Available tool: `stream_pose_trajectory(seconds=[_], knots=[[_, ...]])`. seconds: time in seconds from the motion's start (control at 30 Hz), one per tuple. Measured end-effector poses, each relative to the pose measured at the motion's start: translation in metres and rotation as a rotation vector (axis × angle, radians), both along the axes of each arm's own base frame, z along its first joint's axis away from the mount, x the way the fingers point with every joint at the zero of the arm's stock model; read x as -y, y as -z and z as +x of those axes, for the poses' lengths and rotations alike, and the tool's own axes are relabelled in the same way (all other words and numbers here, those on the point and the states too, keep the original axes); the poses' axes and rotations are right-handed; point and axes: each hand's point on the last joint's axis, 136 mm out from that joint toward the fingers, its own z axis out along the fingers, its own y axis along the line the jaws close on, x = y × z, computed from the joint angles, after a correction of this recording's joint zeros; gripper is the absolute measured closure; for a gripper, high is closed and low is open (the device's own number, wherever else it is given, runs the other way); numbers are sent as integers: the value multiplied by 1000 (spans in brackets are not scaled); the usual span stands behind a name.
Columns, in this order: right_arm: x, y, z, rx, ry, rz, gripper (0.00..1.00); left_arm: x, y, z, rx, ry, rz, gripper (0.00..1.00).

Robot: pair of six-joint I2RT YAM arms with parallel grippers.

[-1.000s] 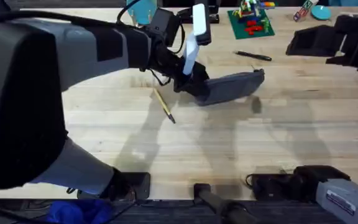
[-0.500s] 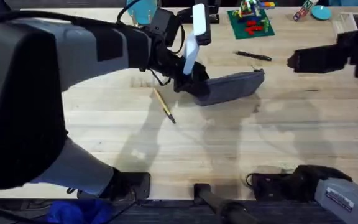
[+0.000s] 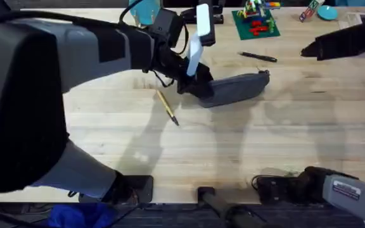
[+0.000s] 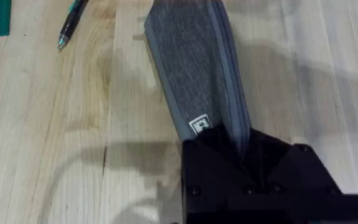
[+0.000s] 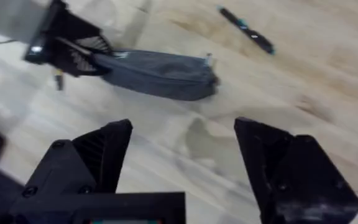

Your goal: Unzip the bag, pick up the pens from the table one at a time and place them inside, then zip the bag closed.

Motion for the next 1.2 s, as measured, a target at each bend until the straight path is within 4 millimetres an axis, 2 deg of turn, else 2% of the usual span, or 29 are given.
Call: stream_pose_trajectory(seconds=[0.1, 0.23, 0.4, 0.63, 0.97, 1.2], knots=[[16, 4, 5, 4, 30, -92, 6, 0, 0, 0, 0, 0, 0, 959], [38, 13, -3, -48, 81, -215, 6, 0, 0, 0, 0, 0, 0, 959], [49, 15, -5, -62, 99, -274, 6, 0, 0, 0, 0, 0, 0, 959], [37, 11, -1, 0, -41, -248, 6, 0, 0, 0, 0, 0, 0, 959], [34, -6, 0, 157, -174, -51, 7, 0, 0, 0, 0, 0, 0, 959], [20, 3, -1, 187, -363, 20, 8, 0, 0, 0, 0, 0, 0, 959]])
